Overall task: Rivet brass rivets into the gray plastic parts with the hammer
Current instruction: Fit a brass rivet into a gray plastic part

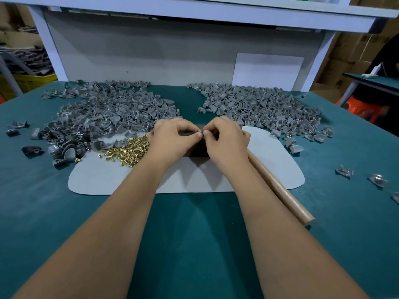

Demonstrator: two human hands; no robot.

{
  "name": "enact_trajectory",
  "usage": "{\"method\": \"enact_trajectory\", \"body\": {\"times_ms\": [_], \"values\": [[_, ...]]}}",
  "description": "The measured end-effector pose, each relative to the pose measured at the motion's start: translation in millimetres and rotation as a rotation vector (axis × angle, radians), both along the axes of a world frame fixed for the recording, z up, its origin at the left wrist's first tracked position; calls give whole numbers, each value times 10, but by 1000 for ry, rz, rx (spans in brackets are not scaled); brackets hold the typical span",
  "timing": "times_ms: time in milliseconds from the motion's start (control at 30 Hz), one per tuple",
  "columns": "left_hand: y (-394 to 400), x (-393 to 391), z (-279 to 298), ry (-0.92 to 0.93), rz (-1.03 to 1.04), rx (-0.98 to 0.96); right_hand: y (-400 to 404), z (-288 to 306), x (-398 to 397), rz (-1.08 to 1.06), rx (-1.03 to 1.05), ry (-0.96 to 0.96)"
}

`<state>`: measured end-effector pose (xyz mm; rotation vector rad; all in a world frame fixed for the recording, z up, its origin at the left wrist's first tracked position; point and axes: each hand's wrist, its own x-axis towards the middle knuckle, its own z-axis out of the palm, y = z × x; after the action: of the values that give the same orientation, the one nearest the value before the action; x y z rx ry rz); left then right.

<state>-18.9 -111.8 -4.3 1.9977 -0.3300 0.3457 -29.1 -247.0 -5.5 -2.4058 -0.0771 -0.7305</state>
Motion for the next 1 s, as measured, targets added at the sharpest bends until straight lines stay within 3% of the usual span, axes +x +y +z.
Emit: {"method": "enact_trajectory", "body": {"times_ms": [400,633,1000], "values": [[34,-9,54,115,3,-202,65,79,-136,116,277,-68],[40,-20,73,121,-63,-265,56,63,-95,108,31,-90],[27,-63,97,112,-93,-256,42,6,-39,150,-60,-175]]}}
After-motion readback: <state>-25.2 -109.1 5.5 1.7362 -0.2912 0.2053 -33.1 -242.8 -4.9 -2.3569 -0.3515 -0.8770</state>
